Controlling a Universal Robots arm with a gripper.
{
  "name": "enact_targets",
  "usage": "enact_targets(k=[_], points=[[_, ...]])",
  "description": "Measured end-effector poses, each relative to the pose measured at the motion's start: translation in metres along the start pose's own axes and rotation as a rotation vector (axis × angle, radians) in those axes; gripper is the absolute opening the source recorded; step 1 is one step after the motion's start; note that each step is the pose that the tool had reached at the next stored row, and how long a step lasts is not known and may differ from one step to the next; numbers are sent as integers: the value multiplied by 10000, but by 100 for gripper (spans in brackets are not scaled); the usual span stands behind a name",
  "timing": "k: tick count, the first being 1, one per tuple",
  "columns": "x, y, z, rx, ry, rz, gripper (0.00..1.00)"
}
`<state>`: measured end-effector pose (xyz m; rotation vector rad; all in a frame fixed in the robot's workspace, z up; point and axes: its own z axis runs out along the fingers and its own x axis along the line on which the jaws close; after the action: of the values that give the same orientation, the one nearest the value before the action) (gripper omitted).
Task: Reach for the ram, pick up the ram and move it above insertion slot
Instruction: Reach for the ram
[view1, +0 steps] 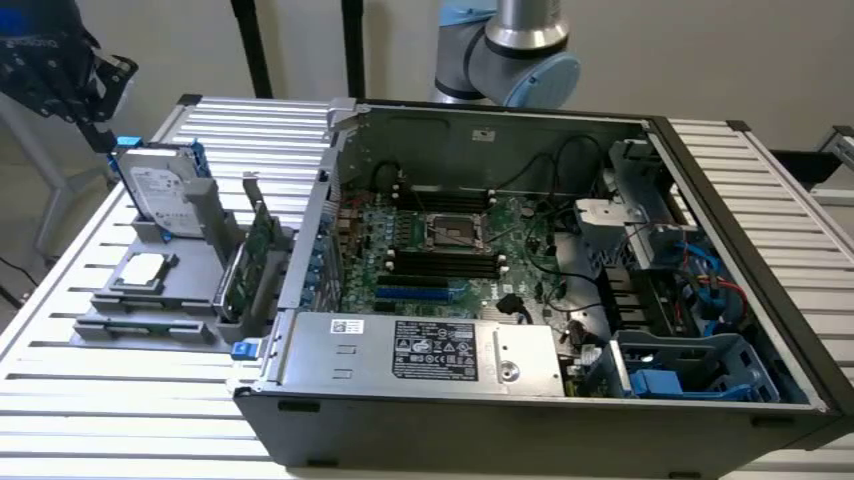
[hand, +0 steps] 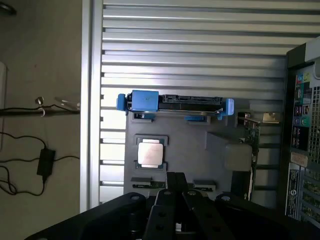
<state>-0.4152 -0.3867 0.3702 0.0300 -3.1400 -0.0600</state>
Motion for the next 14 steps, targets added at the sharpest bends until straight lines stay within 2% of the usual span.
enact_targets(k=[3,5,14], points=[[2,-13,-2,2,3,-1,11],[20,-66,-2,0,0,1,11],[76,-465,-9,0,0,-2,11]])
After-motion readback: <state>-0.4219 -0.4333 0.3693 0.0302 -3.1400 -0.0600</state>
